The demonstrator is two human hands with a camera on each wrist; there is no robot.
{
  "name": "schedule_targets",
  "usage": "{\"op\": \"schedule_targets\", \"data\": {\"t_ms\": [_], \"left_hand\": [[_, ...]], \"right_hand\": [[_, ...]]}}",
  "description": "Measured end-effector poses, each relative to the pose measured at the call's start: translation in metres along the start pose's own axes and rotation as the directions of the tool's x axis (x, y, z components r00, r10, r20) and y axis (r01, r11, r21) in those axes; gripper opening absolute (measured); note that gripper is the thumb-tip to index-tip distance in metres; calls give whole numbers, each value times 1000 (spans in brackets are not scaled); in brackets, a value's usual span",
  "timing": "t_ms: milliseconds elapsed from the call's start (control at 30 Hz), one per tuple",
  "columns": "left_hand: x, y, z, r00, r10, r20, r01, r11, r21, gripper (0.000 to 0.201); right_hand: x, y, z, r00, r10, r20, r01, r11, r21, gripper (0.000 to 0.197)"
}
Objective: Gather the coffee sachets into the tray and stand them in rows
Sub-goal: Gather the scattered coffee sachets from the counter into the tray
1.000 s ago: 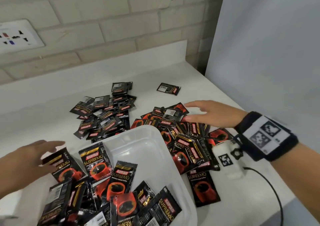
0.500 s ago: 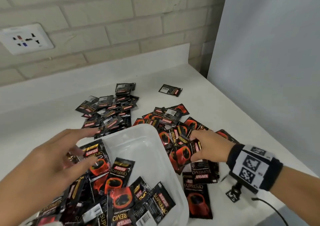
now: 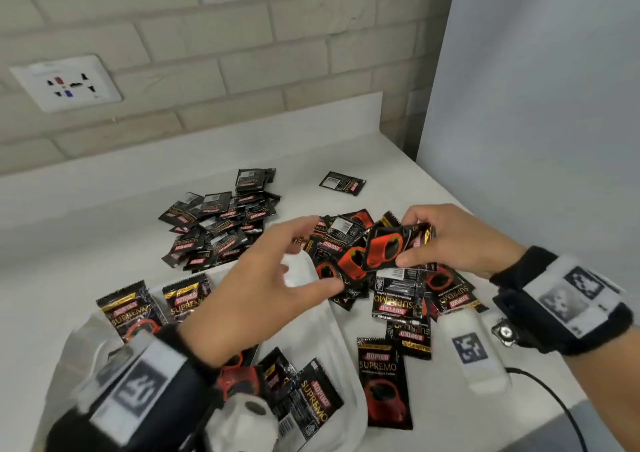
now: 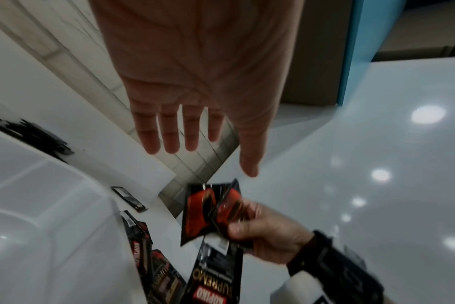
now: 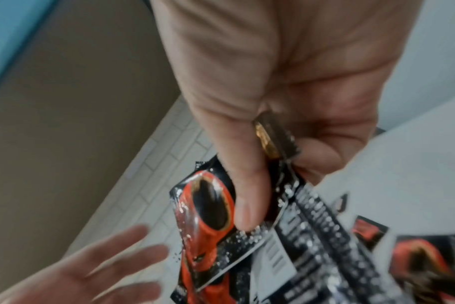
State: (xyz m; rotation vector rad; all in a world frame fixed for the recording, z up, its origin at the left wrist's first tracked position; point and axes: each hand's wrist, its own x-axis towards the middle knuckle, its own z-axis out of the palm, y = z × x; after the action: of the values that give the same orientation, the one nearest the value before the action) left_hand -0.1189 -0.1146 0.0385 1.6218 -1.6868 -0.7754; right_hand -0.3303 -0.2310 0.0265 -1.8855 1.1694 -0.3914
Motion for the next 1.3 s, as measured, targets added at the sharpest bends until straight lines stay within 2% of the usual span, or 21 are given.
{"op": "schedule_targets", "data": {"t_ms": [67,133,200,300,400,500,567,633,667,733,800,867,933,1067,1167,1233,1300], "left_hand": [[12,8,10,1000,-17,13,17,1000,18,83],[22,14,18,997,-54,62,53,998,16,86],[30,17,21,989,-82,127,93,992,-88,73],[31,16,24,989,-75,127,104,965,-242,35],[26,14,26,987,-115,113,152,900,-409,24],[22,13,25,980,-163,112,197,857,-475,19],[19,8,21,978,-187,96,210,859,-467,18],[14,1,14,973,-225,57,225,854,-469,13],[11,-2,10,968,-247,44,237,846,-477,10],[5,-8,3,956,-294,16,262,828,-495,10],[-1,-16,-3,939,-345,-1,302,823,-481,16],[-5,-22,-8,922,-388,7,349,821,-452,30],[-10,-26,-10,910,-414,17,376,808,-453,35],[-14,-36,-13,899,-438,22,390,777,-495,22],[-15,-37,-19,885,-464,25,408,749,-522,16],[-17,-37,-22,884,-467,29,409,742,-531,23],[-19,-37,-25,889,-456,36,403,742,-536,33]], "right_hand": [[-4,-16,0,996,-86,12,87,994,-60,28],[-10,-33,1,983,-181,17,181,976,-118,29],[-14,-48,2,964,-267,16,267,958,-104,29],[-14,-60,2,940,-339,-27,339,941,17,35],[-9,-60,8,935,-355,-27,354,920,169,38],[-7,-53,14,930,-367,14,350,897,271,37],[-6,-45,10,950,-307,61,271,905,327,35],[-3,-31,-1,984,-172,48,147,934,327,32],[-2,-21,-7,994,-108,-1,105,965,239,29],[0,6,-15,998,-8,-68,-2,991,-136,31],[0,36,-13,986,159,-53,-165,865,-475,47],[-5,60,-3,942,334,-31,-288,756,-587,66],[-8,74,7,922,385,-32,-329,739,-587,78],[-9,83,10,921,389,-9,-350,818,-457,86],[-9,86,7,918,396,24,-362,862,-356,63],[-10,87,2,930,366,30,-338,885,-321,40],[-13,86,-6,941,337,17,-321,911,-259,27]]}}
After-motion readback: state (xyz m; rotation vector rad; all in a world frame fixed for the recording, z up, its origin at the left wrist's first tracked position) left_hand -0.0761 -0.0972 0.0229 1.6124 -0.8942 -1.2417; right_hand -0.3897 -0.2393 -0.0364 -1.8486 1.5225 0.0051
